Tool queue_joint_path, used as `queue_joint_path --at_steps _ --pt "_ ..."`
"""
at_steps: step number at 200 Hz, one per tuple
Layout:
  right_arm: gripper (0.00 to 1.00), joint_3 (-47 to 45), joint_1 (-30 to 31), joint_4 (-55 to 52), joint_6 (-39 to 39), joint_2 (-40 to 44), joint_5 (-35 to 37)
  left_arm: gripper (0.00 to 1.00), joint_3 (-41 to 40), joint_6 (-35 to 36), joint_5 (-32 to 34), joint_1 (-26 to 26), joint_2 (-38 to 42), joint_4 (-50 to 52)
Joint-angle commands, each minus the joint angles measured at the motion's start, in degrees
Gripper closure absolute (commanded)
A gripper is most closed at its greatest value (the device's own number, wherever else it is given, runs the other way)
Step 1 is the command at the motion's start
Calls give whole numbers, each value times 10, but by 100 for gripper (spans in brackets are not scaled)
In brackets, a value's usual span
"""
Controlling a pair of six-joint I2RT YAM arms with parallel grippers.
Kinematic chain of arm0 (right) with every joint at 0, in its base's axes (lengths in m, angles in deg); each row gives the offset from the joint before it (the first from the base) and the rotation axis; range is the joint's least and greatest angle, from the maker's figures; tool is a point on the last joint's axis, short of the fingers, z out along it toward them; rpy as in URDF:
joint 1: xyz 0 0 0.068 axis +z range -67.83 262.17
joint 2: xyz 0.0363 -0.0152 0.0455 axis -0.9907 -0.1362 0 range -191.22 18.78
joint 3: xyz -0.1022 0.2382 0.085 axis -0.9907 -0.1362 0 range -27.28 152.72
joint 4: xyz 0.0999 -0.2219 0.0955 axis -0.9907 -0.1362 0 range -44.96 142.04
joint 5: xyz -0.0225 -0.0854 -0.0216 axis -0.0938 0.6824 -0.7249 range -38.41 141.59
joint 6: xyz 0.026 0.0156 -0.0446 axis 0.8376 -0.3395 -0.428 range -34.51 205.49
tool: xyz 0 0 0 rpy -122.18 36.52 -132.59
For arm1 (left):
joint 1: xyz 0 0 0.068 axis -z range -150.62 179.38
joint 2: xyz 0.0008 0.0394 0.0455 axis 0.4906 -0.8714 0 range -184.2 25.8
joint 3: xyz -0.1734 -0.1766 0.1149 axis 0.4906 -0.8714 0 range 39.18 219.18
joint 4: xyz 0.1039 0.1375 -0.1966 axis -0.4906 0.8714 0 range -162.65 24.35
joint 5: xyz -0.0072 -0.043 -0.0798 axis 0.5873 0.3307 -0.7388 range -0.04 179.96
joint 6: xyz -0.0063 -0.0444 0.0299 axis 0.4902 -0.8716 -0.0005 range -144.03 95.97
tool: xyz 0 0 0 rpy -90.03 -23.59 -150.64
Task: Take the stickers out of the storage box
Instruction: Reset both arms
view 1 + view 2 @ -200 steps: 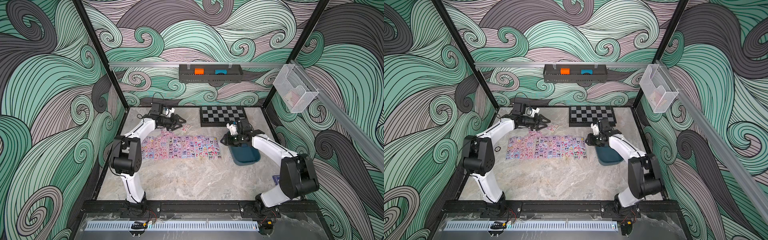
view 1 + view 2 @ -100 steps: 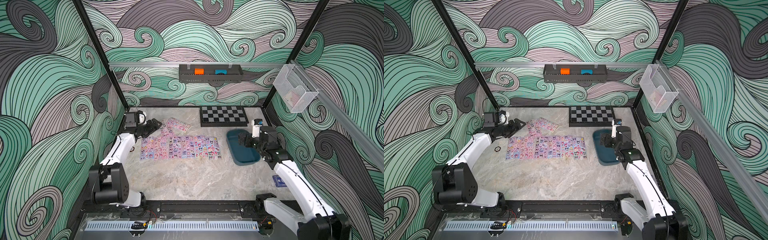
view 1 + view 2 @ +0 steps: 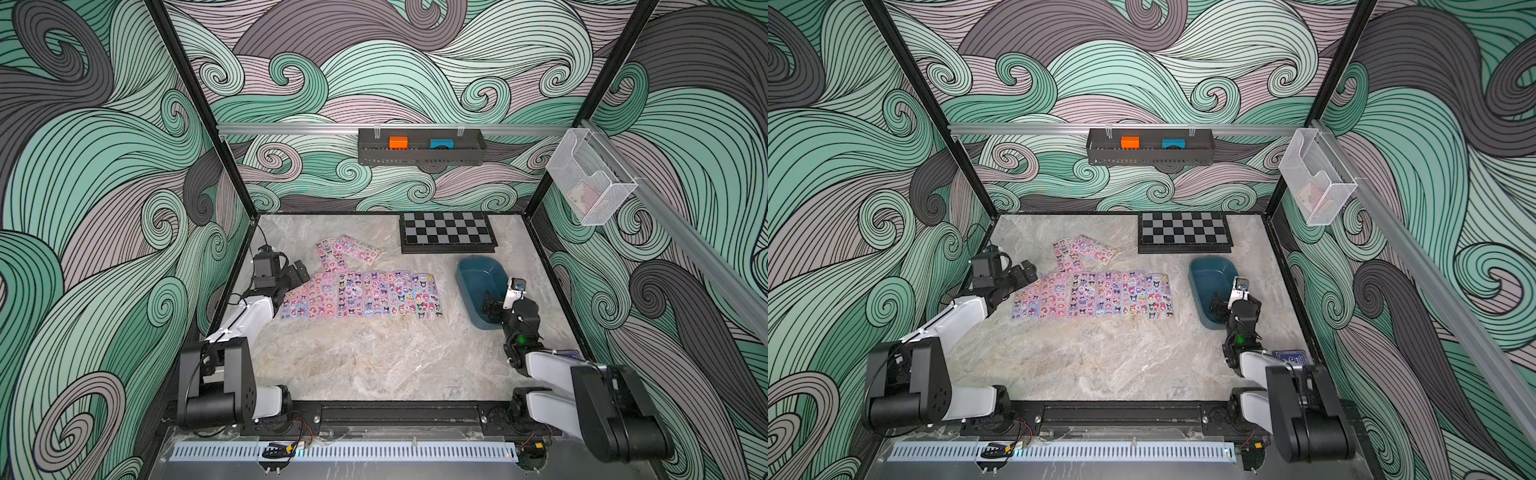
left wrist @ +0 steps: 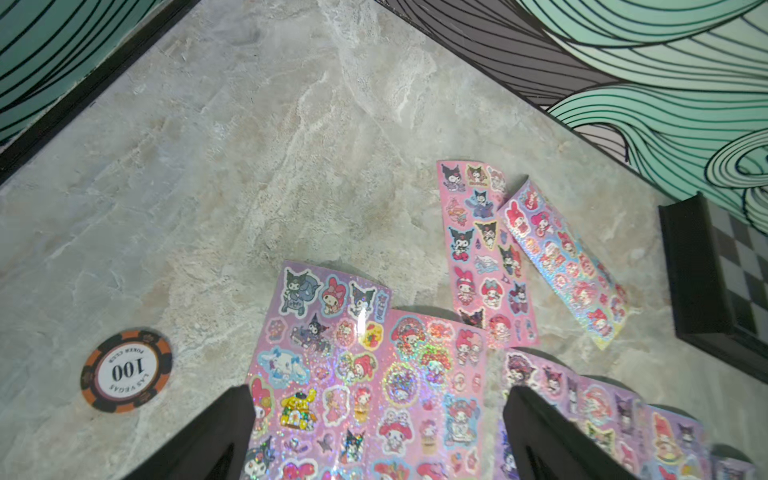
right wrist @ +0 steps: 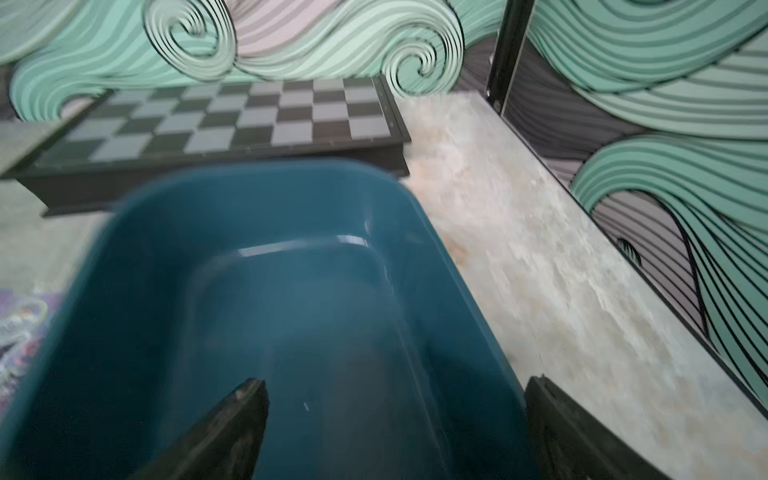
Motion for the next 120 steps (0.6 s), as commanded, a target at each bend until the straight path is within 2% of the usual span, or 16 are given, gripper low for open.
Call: queue_joint_path --at_steps 1,16,27,38,48,75,90,105,120 --pt "1 20 -1 142 -11 -51 -19 1 -33 75 4 -4 -1 -133" --pt "1 21 -2 209 -15 -117 -23 1 -54 91 6 -5 -9 -174" --pt "1 14 -6 267 -28 -154 -64 2 -64 86 4 -6 -17 -196" --pt "1 15 -7 284 -31 -180 -78 2 -70 92 -28 -4 -30 -223" --pt "1 11 -8 328 -33 -205 -82 1 -58 102 -57 -4 -34 -205" --pt "1 29 -11 257 -28 -178 -85 1 -41 118 -106 -3 -57 -184" --pt "1 37 -11 246 -30 -179 -88 1 -78 152 -145 -2 -28 -244" --pt "1 36 -11 235 -26 -173 -80 1 -137 158 -110 3 4 -338" --pt "1 34 -11 253 -28 -181 -80 2 -145 142 -75 4 1 -338"
